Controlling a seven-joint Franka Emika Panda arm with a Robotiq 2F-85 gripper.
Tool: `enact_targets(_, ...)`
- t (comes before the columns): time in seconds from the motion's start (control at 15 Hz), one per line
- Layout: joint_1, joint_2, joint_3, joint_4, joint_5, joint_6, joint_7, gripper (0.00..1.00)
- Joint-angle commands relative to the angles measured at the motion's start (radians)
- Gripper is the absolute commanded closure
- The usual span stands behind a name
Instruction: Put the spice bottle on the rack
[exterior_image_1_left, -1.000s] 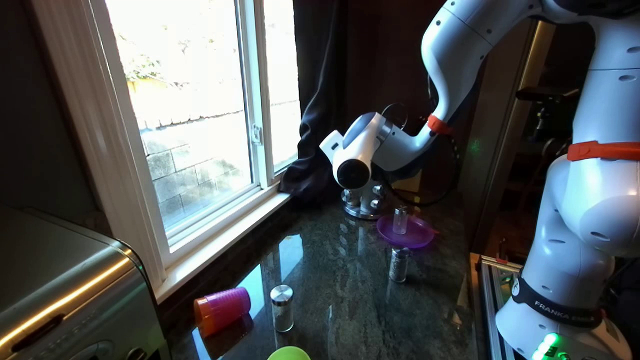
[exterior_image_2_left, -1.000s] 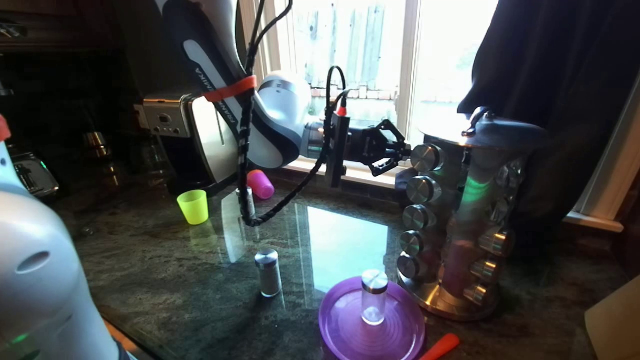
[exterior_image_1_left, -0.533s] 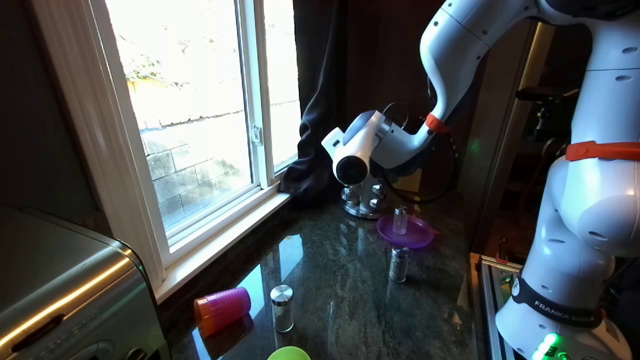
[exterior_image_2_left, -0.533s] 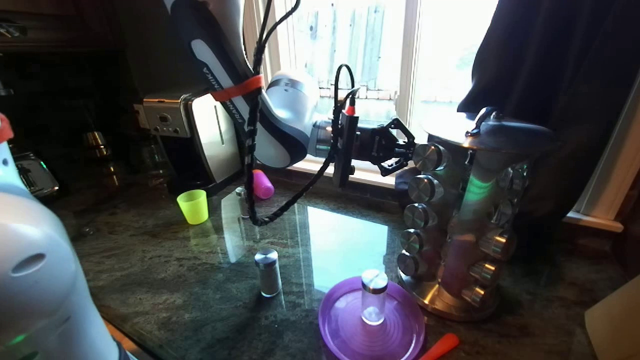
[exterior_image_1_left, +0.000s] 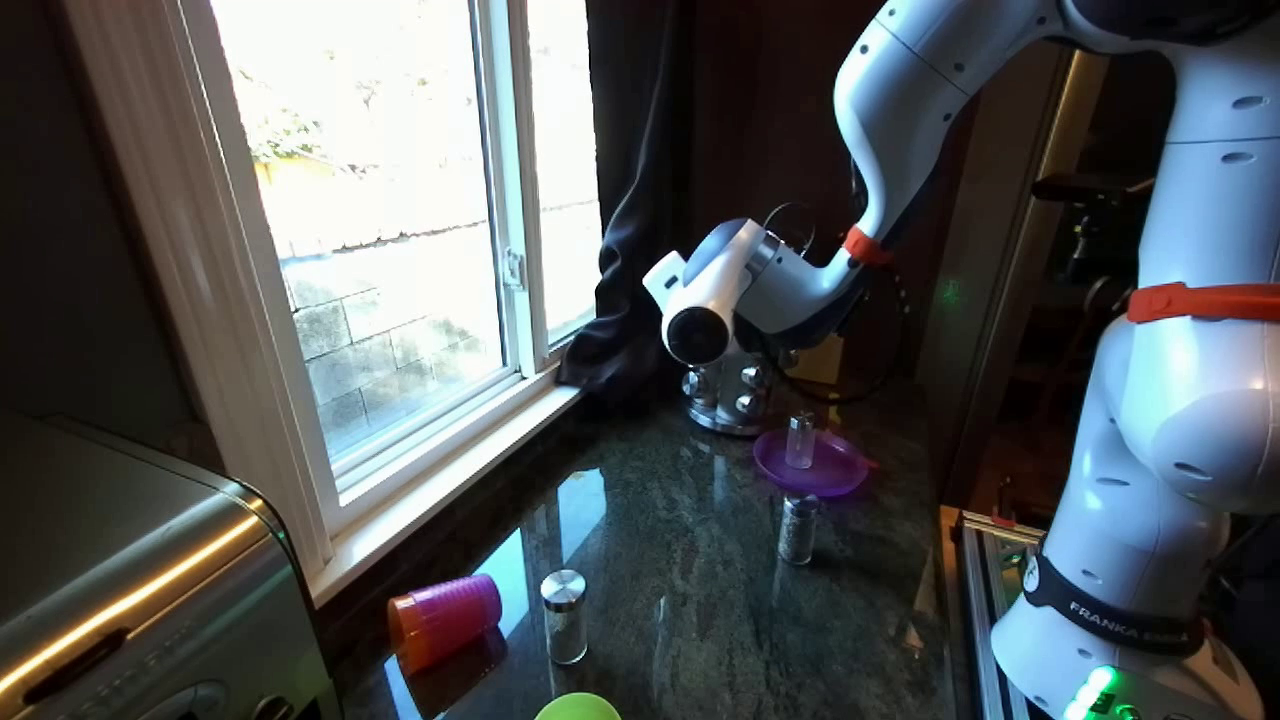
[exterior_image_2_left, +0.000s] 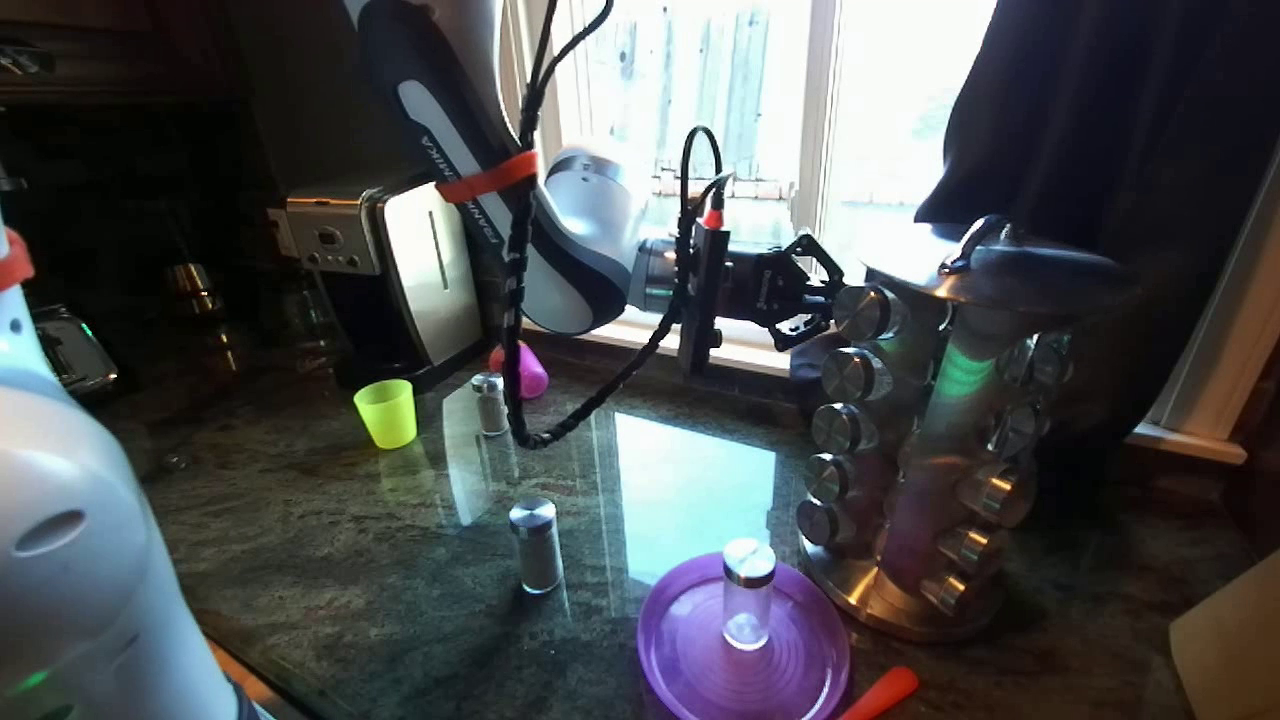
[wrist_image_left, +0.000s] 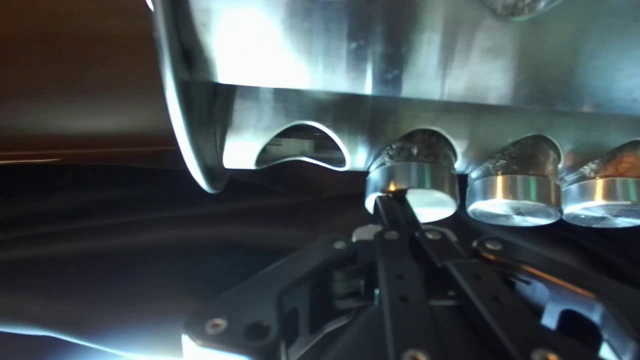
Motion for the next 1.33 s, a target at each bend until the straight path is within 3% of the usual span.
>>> enact_targets(0.0, -0.013, 0.011, -0.009, 0.001, 0.027, -0.015, -0.011, 1.0)
enact_targets(0.93, 0.017, -0.001, 0.027, -0.048, 0.039, -0.017, -0.045, 1.0)
enact_targets(1.27, 0.034, -0.056, 0.045, -0.08, 0.204, -0.02, -0.218, 1.0)
